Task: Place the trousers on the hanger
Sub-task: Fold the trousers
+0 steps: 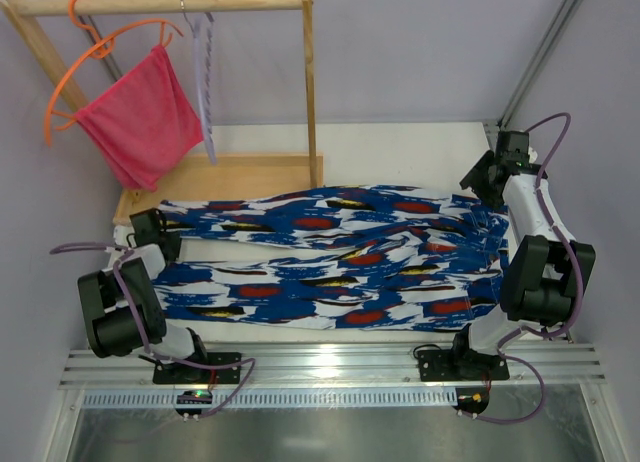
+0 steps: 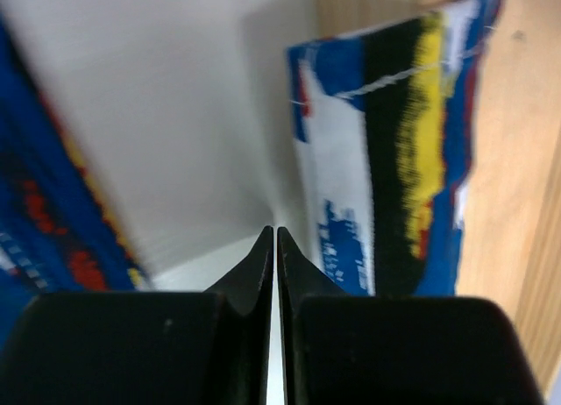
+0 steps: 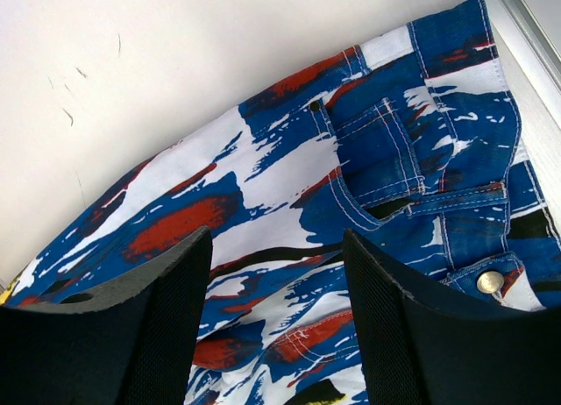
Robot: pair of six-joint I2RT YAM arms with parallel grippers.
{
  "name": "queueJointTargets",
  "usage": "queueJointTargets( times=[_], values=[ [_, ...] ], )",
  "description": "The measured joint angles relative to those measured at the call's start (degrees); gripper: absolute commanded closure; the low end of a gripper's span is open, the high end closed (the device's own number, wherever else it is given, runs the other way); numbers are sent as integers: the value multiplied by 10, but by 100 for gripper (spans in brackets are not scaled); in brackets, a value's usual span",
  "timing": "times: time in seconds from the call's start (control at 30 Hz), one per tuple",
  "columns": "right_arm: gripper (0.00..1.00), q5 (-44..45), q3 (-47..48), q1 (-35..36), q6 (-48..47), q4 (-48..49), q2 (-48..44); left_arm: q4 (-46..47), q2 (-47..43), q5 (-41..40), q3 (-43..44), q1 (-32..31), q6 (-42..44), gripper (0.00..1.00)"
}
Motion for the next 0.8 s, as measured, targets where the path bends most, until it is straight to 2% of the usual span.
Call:
queueJointTargets(
  times=[0.1, 0.13, 0.17, 0.23, 0.27, 0.3, 0.33, 0.37, 0.53, 0.6, 0.67, 0.8],
  values=[
    [36, 0, -1, 0, 0, 0, 0, -50, -2, -18, 10, 8, -3, 100],
    [36, 0, -1, 0, 0, 0, 0, -73, -9, -24, 14, 16, -3, 95],
    [36, 0, -1, 0, 0, 0, 0, -81, -16, -26, 14, 22, -2, 74],
    [36, 0, -1, 0, 0, 0, 0, -82, -37, -24, 12, 36, 8, 45],
    [35, -1, -1, 0, 0, 0, 0, -74, -48, -21, 8, 42, 11, 19],
    [36, -1, -1, 0, 0, 0, 0, -58, -59, -13, 1, 50, 16, 5],
    [35, -1, -1, 0, 0, 0, 0, -31, -71, 1, -10, 61, 15, 1],
    [36, -2, -1, 0, 0, 1, 0, -12, -76, 12, -19, 69, 13, 5],
    [36, -8, -3, 0, 0, 5, 0, 104, -82, 99, -89, 124, 5, 10],
    [36, -10, -4, 0, 0, 7, 0, 130, -80, 122, -94, 128, 5, 16],
    [35, -12, -5, 0, 0, 9, 0, 176, -70, 151, -99, 128, 5, 27],
    [36, -16, -7, 0, 0, 10, 0, 278, -14, 206, -103, 128, -7, 32]
  ],
)
